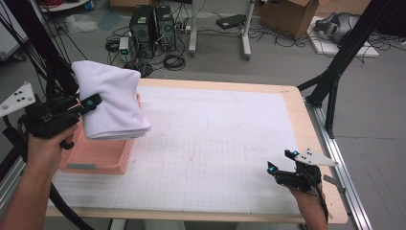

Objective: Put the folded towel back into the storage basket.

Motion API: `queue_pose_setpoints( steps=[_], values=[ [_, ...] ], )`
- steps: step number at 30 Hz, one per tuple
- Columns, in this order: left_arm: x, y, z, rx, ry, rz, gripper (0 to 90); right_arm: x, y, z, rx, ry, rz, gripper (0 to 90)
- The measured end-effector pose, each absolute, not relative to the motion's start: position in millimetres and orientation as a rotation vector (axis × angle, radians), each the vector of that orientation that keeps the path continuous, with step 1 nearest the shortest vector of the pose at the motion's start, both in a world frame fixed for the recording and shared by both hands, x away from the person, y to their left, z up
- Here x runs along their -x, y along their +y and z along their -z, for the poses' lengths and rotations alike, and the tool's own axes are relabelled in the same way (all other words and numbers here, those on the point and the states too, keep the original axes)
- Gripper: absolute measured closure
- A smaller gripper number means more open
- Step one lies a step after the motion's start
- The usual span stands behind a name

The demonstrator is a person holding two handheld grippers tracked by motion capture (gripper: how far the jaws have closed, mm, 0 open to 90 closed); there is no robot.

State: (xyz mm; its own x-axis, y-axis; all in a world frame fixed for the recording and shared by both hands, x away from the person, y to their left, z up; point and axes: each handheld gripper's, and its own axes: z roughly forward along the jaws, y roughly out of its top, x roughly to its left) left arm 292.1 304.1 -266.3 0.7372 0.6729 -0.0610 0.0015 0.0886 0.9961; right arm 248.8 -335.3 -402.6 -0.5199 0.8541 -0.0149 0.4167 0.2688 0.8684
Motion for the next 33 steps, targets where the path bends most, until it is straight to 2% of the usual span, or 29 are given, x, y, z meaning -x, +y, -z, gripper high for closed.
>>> queue_pose_setpoints(
  steps=[11,22,33],
  values=[
    [-303,341,281,-1.405,0.657,-0.539,73.5,-251,-330,399,-1.142,2.060,-1.156,20.1],
    [-317,378,323,-1.407,0.780,-0.502,73.2,-254,-321,397,-1.131,2.075,-1.126,20.1],
    [-327,381,348,-1.424,0.834,-0.462,72.8,-256,-317,397,-1.125,2.085,-1.101,20.1]
  ],
)
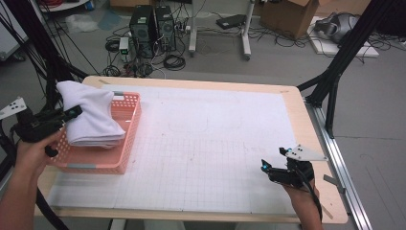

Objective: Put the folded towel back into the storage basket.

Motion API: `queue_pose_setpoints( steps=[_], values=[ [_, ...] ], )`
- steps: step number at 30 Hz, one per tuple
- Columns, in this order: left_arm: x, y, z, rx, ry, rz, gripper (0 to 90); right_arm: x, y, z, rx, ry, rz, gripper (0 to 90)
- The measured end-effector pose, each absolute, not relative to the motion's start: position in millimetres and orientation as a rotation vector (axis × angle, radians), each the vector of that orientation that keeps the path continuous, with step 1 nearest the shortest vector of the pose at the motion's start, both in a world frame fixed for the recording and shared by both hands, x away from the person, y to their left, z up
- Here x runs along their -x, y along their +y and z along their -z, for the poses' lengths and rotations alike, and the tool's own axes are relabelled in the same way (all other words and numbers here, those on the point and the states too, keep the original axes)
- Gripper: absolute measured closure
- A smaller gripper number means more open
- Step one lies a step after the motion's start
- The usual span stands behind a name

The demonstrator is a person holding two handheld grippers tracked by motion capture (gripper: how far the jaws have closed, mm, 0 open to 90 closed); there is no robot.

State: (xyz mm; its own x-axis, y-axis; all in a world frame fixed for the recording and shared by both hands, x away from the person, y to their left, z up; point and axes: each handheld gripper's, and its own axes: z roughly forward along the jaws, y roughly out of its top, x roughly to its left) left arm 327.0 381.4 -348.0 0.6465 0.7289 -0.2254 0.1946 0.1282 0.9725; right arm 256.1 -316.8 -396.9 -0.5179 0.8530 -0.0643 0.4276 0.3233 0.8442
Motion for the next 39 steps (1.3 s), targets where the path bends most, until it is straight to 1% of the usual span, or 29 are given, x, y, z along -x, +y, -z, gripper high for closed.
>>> queue_pose_setpoints(
  steps=[8,14,16,17,18,21,26,30,35,39],
  values=[
    [-335,373,355,-1.424,0.834,-0.440,72.2,-254,-318,396,-1.128,2.082,-1.095,20.1],
    [-342,370,368,-1.476,0.917,-0.412,69.5,-254,-316,395,-1.120,2.084,-1.092,20.1],
    [-342,371,369,-1.484,0.934,-0.411,66.2,-255,-316,395,-1.117,2.087,-1.090,20.1],
    [-343,373,369,-1.470,0.976,-0.395,62.8,-255,-315,395,-1.125,2.089,-1.091,20.1],
    [-343,373,369,-1.470,0.976,-0.395,59.3,-255,-315,395,-1.123,2.091,-1.088,20.1],
    [-345,376,371,-1.453,1.060,-0.363,49.5,-256,-313,395,-1.117,2.094,-1.088,20.1],
    [-343,380,370,-1.486,1.143,-0.404,37.3,-258,-309,396,-1.114,2.101,-1.090,20.1],
    [-341,383,369,-1.505,1.173,-0.426,35.4,-258,-309,397,-1.115,2.103,-1.093,20.1],
    [-336,385,365,-1.526,1.214,-0.486,34.6,-259,-308,397,-1.110,2.107,-1.094,20.1],
    [-333,387,360,-1.505,1.217,-0.522,33.8,-259,-308,398,-1.111,2.105,-1.098,20.1]
  ],
)
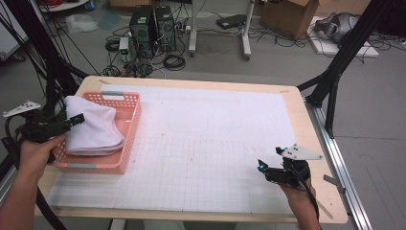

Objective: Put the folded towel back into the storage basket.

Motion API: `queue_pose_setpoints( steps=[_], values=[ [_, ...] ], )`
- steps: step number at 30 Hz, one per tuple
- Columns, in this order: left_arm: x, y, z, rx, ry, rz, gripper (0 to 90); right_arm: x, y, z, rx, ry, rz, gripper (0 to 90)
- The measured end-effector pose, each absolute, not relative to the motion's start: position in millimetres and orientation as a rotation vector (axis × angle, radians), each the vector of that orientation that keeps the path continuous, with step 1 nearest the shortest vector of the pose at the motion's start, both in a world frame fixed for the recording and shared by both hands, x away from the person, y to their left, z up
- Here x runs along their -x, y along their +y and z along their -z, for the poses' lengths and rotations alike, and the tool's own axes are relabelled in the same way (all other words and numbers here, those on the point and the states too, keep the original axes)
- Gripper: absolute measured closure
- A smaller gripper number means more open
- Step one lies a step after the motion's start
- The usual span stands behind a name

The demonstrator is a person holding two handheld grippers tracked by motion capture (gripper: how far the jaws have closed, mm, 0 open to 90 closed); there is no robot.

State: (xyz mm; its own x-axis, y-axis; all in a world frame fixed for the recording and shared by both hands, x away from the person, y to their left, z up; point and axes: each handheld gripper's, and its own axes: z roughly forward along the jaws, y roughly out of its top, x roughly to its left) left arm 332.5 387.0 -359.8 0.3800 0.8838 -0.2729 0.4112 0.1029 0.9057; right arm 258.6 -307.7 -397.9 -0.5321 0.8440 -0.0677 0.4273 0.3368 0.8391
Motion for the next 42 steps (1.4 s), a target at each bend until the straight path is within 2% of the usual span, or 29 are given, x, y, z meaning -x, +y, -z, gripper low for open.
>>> queue_pose_setpoints(
  steps=[4,10,19,26,33,37,42],
  values=[
    [-322,391,345,-1.435,1.186,-0.609,33.3,-259,-307,398,-1.110,2.108,-1.101,20.1],
    [-323,376,341,-1.501,1.175,-0.575,36.9,-260,-303,397,-1.097,2.109,-1.113,20.1],
    [-353,333,366,-1.747,1.300,-0.529,39.8,-259,-306,399,-1.102,2.104,-1.119,20.1],
    [-365,321,379,-1.868,1.459,-0.551,40.6,-257,-313,401,-1.111,2.091,-1.127,20.1],
    [-376,308,396,-1.980,1.526,-0.527,44.3,-257,-316,404,-1.119,2.088,-1.140,20.1],
    [-385,298,408,-2.041,1.540,-0.517,42.0,-256,-318,404,-1.119,2.085,-1.143,20.1],
    [-390,296,412,-2.032,1.548,-0.501,38.9,-254,-322,405,-1.132,2.074,-1.138,20.1]
  ],
)
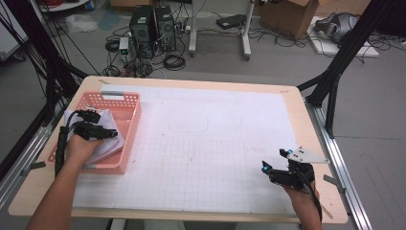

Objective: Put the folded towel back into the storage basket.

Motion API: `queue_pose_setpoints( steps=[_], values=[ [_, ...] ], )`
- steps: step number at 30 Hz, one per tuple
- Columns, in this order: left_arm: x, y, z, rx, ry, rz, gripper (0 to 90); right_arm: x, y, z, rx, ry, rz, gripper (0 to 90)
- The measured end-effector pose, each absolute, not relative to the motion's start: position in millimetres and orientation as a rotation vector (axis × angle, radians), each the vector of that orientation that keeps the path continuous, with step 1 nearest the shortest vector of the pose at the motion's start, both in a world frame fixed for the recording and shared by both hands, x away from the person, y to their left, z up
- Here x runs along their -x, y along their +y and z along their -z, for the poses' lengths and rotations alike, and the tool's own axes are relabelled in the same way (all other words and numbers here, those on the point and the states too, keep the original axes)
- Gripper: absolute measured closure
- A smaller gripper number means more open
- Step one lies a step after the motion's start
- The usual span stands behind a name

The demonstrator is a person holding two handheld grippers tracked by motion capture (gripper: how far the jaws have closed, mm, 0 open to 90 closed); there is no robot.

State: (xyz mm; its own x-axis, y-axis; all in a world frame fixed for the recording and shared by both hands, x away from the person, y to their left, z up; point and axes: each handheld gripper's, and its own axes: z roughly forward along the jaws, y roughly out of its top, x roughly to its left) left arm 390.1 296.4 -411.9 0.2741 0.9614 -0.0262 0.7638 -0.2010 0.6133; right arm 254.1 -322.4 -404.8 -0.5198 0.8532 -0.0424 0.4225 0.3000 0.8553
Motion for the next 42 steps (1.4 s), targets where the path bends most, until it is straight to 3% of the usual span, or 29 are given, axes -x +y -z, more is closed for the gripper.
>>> queue_pose_setpoints(
  steps=[5,8,13,17,24,26,28,29,30,33,38,42],
  values=[
    [-391,295,413,-2.049,1.543,-0.489,41.8,-254,-323,406,-1.136,2.078,-1.141,20.2],
    [-391,293,414,-2.052,1.538,-0.491,50.5,-254,-322,407,-1.138,2.079,-1.141,20.1],
    [-388,287,413,-2.125,1.425,-0.516,74.0,-254,-322,407,-1.140,2.081,-1.144,20.2],
    [-388,285,413,-2.139,1.349,-0.477,76.8,-254,-322,408,-1.136,2.080,-1.144,20.2],
    [-381,275,416,-2.227,0.937,-0.352,76.7,-255,-321,407,-1.137,2.082,-1.138,20.2],
    [-381,275,415,-2.226,0.918,-0.359,73.2,-255,-320,406,-1.138,2.085,-1.139,20.2],
    [-383,282,408,-2.094,1.079,-0.387,48.9,-256,-319,405,-1.133,2.085,-1.137,20.2],
    [-383,282,408,-2.094,1.079,-0.387,43.2,-256,-319,405,-1.132,2.083,-1.136,20.2],
    [-382,291,401,-1.996,1.159,-0.435,43.1,-256,-319,404,-1.129,2.084,-1.134,20.2],
    [-380,305,396,-1.900,1.274,-0.499,42.4,-256,-319,404,-1.130,2.083,-1.134,20.2],
    [-385,317,408,-1.911,1.468,-0.463,43.3,-256,-317,404,-1.124,2.087,-1.135,20.2],
    [-389,314,413,-1.952,1.572,-0.509,43.0,-256,-316,404,-1.130,2.090,-1.130,20.2]
  ],
)
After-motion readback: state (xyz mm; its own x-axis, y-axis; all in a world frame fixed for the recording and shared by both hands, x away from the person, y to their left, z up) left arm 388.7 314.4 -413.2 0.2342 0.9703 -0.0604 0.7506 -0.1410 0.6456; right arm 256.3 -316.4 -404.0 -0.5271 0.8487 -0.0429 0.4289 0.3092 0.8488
